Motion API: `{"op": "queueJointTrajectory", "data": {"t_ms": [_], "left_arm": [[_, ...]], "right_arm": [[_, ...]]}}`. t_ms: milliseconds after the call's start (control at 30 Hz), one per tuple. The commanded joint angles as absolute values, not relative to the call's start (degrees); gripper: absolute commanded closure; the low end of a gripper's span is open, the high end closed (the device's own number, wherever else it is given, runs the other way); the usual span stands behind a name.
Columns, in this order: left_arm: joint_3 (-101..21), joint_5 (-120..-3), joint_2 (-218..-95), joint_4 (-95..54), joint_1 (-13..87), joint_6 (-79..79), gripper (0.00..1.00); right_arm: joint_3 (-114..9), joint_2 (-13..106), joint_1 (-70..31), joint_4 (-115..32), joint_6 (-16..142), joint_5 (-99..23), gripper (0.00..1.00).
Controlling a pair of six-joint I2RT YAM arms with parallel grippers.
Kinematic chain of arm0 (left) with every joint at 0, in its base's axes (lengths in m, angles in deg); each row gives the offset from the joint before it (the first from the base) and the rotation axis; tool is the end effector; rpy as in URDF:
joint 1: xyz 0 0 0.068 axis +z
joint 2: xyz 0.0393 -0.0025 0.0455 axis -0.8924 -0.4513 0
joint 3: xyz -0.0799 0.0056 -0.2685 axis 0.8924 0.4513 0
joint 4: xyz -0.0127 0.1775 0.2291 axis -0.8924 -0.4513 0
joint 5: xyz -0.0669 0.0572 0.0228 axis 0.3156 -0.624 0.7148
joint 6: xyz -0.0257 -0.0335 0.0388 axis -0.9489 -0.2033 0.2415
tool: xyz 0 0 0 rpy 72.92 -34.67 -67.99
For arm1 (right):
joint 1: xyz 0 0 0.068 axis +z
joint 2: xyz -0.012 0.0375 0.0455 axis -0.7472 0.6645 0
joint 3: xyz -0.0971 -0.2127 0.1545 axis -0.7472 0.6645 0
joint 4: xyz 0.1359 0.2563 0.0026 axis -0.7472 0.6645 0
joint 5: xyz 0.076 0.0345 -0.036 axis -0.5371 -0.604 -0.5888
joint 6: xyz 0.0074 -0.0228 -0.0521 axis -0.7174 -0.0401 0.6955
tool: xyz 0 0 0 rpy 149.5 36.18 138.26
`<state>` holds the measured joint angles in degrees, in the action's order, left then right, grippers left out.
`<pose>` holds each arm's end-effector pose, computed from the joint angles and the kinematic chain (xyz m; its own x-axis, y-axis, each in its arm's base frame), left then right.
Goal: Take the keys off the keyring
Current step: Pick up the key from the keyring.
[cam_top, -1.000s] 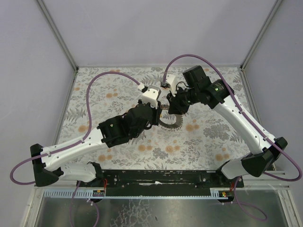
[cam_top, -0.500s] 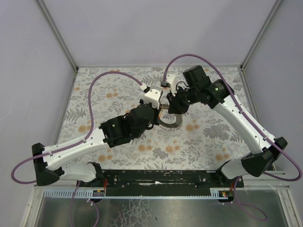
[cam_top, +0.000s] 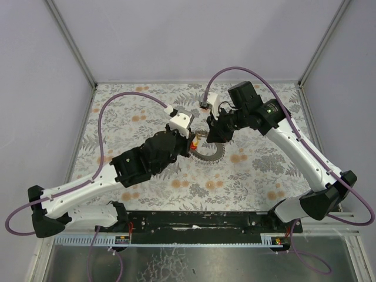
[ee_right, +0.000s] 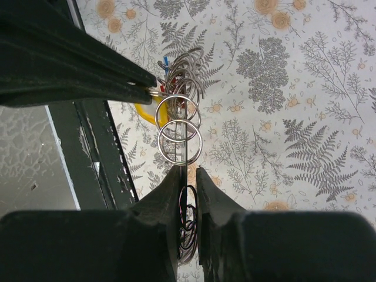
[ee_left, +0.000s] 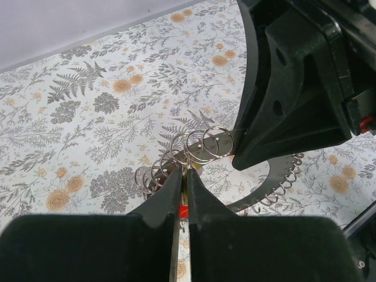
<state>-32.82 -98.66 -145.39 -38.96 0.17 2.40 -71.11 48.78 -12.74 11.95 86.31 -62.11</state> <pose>0.1451 -0.2416 0.3914 -0.2135 0.1120 -0.9705 0.5426 0.8397 -0.0224 0.2538 0.2079 0.4180 -0.3072 -0.5194 -0.7974 -0.9307 0.3387 0.1380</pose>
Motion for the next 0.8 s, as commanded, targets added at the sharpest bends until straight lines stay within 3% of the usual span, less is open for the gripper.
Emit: {"op": "queueJointTrajectory", "data": {"t_ms": [0, 467, 767], "left_arm": [[-31.6, -96.7, -143.5, -37.0, 2.7, 4.3, 1.00], [-28.5, -74.9, -140.0, -38.6, 10.0, -1.6, 1.00], [-24.2, -62.5, -137.8, -34.5, 10.4, -2.3, 1.00]], "right_arm": [[-69.3, 45.4, -13.6, 10.9, 89.7, -66.6, 1.00], [-67.1, 44.6, -13.6, 16.1, 116.2, -70.4, 1.00], [-58.9, 39.5, -13.5, 12.9, 133.7, -77.0, 1.00]]}}
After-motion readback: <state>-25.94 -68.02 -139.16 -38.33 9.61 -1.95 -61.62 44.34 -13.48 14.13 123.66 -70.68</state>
